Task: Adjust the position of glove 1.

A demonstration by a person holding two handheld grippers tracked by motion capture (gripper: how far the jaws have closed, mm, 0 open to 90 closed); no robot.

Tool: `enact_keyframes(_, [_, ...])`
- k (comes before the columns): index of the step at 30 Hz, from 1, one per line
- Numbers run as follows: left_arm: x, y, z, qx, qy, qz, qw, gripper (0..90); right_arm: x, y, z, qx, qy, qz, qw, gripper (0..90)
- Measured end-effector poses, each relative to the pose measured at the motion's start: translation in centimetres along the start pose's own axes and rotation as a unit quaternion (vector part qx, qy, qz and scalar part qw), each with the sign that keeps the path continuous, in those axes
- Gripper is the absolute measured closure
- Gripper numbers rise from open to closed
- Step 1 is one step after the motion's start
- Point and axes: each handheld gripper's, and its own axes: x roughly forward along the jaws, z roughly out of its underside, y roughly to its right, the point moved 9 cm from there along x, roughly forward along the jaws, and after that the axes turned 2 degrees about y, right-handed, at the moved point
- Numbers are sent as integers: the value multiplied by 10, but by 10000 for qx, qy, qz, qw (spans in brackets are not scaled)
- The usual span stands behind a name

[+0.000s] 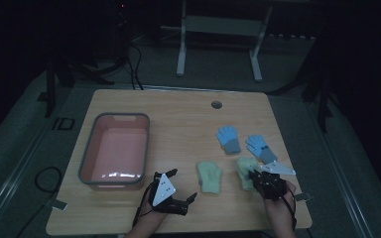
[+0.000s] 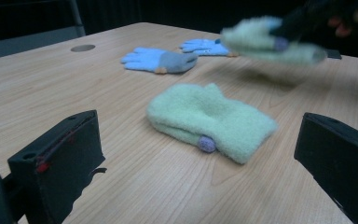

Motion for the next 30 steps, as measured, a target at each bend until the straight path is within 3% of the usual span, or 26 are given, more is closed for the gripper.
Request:
enact_keyframes(7, [0,-1,0,-67,14,4,10000,11,-20,-16,-43,-37,362,-35,9993,828])
enact_keyframes(15, [0,-1,0,-34,14,3,10000,11,-27,-44,-77,-133,650,-241,9975,828])
enact_keyframes(23, [0,-1,0,-25,15,13,10000,11,-17,-79,-88,-135,698,-576,9958,828])
enact_keyframes(27, [0,0,0,2,12,18,10000,11,-8,-95,-85,5,619,-735,9954,828])
enact_keyframes(30, [0,0,0,-3,11,23,10000,11,-1,-104,-77,17,543,-673,9962,828])
